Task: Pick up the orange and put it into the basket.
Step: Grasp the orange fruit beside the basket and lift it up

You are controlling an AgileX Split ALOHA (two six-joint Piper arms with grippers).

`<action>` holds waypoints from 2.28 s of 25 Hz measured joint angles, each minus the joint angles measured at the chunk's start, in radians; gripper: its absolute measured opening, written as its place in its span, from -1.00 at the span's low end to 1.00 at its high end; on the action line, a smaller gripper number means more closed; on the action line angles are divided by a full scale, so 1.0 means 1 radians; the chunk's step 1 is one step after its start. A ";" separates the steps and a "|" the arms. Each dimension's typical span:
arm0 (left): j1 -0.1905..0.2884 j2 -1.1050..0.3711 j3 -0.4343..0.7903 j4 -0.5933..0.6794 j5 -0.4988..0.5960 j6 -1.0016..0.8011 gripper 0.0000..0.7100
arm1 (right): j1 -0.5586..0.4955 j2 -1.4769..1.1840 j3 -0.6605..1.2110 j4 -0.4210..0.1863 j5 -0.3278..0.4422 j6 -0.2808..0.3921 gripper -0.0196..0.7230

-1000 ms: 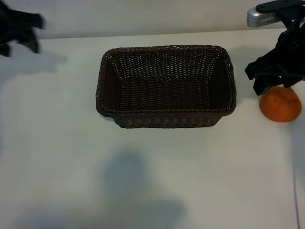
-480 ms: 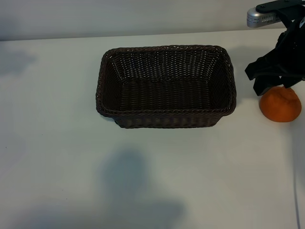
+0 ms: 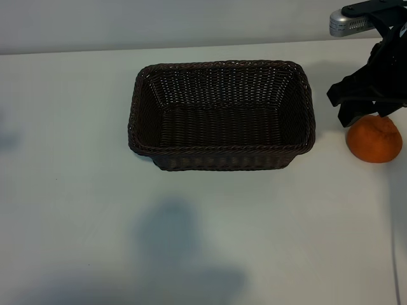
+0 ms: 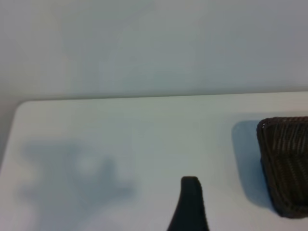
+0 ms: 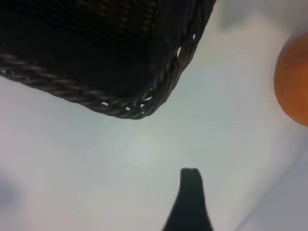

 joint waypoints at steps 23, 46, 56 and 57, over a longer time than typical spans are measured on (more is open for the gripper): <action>-0.126 -0.788 0.844 0.049 -0.051 -0.013 0.68 | 0.000 0.000 0.000 0.000 -0.032 0.002 0.56; -0.126 -0.851 0.953 0.091 0.004 -0.124 0.67 | 0.000 0.000 0.000 0.000 -0.074 -0.010 0.56; -0.126 -0.851 0.957 0.091 0.004 -0.168 0.67 | 0.000 0.000 0.000 0.000 -0.070 -0.010 0.56; -0.126 -0.851 0.957 0.092 0.004 -0.168 0.67 | 0.000 0.000 0.000 0.000 -0.068 -0.011 0.56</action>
